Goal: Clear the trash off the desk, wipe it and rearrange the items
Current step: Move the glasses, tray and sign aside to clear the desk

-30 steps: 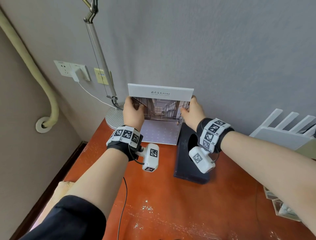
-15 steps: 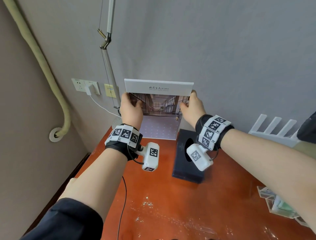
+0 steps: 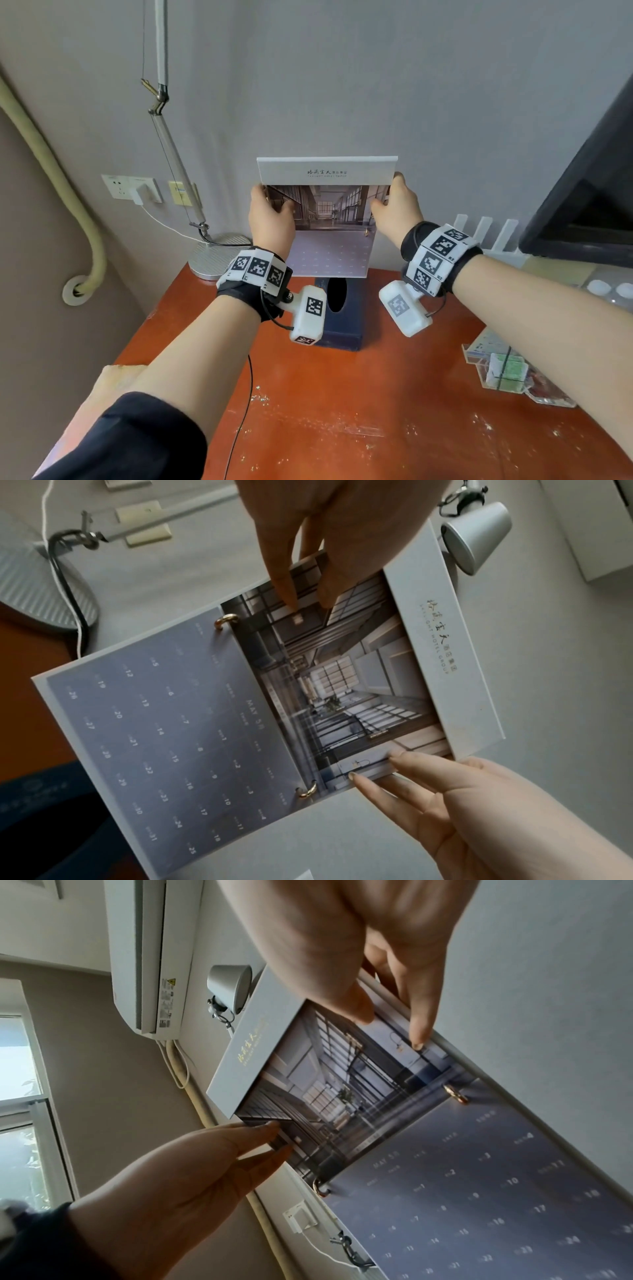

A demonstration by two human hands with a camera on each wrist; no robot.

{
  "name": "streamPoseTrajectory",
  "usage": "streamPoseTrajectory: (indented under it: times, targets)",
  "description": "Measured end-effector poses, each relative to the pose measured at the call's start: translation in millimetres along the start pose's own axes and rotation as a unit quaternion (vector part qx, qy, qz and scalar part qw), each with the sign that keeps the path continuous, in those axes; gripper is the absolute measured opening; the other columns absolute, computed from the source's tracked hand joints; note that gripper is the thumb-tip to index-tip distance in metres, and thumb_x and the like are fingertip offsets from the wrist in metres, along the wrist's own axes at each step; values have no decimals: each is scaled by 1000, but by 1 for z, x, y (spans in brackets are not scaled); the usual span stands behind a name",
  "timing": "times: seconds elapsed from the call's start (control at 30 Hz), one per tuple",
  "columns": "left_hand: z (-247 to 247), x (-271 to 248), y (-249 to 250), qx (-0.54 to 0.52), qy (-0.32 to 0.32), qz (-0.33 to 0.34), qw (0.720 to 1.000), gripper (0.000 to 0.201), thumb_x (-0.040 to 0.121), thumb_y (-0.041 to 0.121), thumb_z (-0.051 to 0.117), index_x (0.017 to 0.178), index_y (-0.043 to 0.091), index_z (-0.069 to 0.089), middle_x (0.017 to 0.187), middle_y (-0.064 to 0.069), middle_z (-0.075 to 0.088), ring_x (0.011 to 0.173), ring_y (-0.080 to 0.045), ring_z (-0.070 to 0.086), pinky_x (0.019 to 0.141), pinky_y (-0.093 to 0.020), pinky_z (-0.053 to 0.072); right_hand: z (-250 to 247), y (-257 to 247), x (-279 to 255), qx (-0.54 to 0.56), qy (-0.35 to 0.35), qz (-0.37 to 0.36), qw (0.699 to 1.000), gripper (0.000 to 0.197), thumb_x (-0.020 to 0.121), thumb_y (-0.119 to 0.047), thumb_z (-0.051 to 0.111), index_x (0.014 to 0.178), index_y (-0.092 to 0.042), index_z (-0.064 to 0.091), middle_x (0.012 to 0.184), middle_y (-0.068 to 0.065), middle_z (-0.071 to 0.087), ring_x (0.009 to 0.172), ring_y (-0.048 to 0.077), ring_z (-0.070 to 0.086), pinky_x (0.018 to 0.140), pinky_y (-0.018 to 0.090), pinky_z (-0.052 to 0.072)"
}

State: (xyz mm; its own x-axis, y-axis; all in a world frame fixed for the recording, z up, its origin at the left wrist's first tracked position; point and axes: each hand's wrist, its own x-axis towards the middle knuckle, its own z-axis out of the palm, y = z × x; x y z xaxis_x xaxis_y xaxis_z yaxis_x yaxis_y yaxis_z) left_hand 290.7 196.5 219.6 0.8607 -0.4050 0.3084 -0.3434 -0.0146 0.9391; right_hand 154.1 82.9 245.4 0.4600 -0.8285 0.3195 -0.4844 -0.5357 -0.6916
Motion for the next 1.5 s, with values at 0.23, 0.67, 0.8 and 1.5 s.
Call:
streamPoseTrajectory:
  times: [0.23,0.67,0.8,1.5]
  targets:
    - [57,-28,25,-17,-35,-5,999,39,86,1,57,123,3,45,96,1,52,88,-16,52,84,-33,46,-54,40,-2,1,19,38,999,28,94,-3,45,121,0,43,108,13,58,86,21,50,76,26,41]
    - [163,-84,46,-26,-77,-5,997,41,86,0,57,124,3,43,96,2,51,87,-13,50,80,-22,42,-132,131,1,-3,37,88,995,28,93,-5,47,121,-2,44,115,15,61,104,29,58,81,29,44]
    - [190,-100,43,-31,-71,-19,997,42,86,-1,59,125,3,44,93,7,51,87,-11,50,73,-15,39,-148,160,1,-14,24,89,996,27,95,-7,47,121,-1,43,104,12,60,93,26,59,73,27,43]
    - [311,-165,21,9,-67,-75,995,43,87,2,58,126,7,44,90,14,50,90,-12,51,88,-32,48,-188,299,19,14,-40,116,992,41,95,-6,51,133,-6,37,134,14,52,124,28,52,90,27,46]
